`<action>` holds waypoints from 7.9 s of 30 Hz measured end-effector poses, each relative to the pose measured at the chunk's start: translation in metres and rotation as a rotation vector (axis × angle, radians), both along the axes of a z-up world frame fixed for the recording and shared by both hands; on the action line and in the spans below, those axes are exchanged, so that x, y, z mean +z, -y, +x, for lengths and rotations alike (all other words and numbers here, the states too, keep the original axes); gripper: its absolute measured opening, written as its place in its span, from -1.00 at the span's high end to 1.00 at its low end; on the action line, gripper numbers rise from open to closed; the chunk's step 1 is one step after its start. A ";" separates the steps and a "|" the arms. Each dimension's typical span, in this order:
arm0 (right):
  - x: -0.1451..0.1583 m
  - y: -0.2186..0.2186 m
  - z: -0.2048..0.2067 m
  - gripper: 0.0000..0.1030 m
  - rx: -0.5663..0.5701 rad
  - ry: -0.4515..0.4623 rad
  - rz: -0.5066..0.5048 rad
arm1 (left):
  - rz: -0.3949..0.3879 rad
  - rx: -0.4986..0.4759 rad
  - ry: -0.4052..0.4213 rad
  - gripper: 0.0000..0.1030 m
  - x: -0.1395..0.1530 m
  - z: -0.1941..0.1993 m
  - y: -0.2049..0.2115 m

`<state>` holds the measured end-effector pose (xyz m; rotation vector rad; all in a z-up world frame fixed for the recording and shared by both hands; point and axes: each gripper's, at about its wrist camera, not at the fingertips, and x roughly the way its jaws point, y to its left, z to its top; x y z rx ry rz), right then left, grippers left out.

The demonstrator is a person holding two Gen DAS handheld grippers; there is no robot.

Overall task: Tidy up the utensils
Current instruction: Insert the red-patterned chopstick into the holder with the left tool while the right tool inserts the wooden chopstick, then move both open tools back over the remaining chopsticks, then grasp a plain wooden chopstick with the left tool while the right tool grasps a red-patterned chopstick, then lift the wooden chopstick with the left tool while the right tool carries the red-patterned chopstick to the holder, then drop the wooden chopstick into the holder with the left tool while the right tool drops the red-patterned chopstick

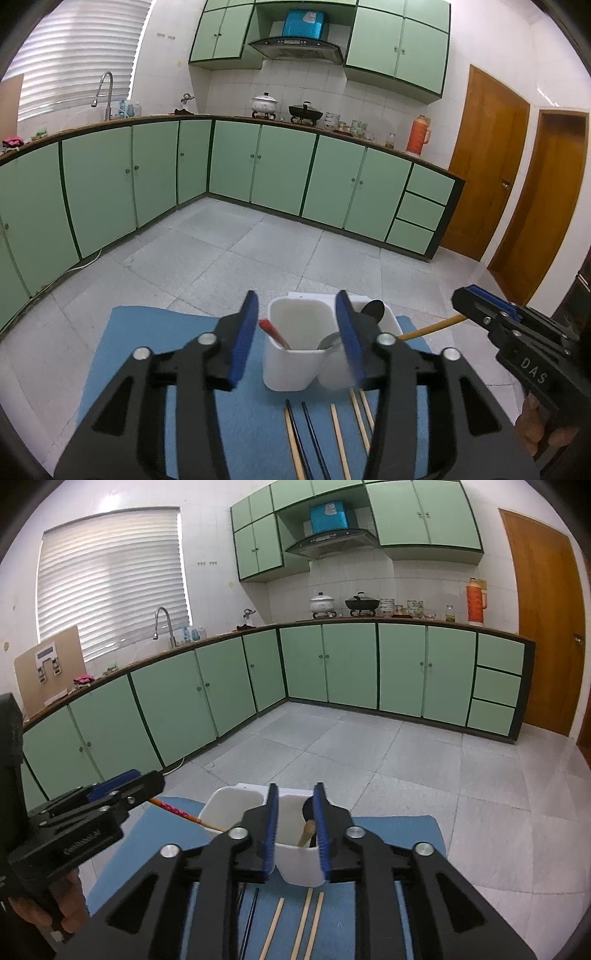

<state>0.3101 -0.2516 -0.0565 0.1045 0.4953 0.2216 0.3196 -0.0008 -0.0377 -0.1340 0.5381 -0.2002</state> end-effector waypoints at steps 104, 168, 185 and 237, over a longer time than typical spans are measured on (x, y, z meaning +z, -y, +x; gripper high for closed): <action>-0.186 -0.012 -0.180 0.89 -0.080 -0.355 -0.095 | 0.215 -0.035 -0.339 0.07 -0.175 -0.191 0.030; 0.011 0.015 -0.171 0.89 -0.053 0.042 -0.040 | 0.078 -0.029 0.085 0.89 0.025 -0.181 0.015; 0.064 0.008 -0.157 0.89 -0.018 0.169 -0.019 | 0.024 -0.014 0.236 0.89 0.082 -0.172 0.011; 0.009 -0.039 0.017 0.89 0.010 0.095 -0.062 | 0.028 0.049 0.153 0.88 0.013 0.009 0.027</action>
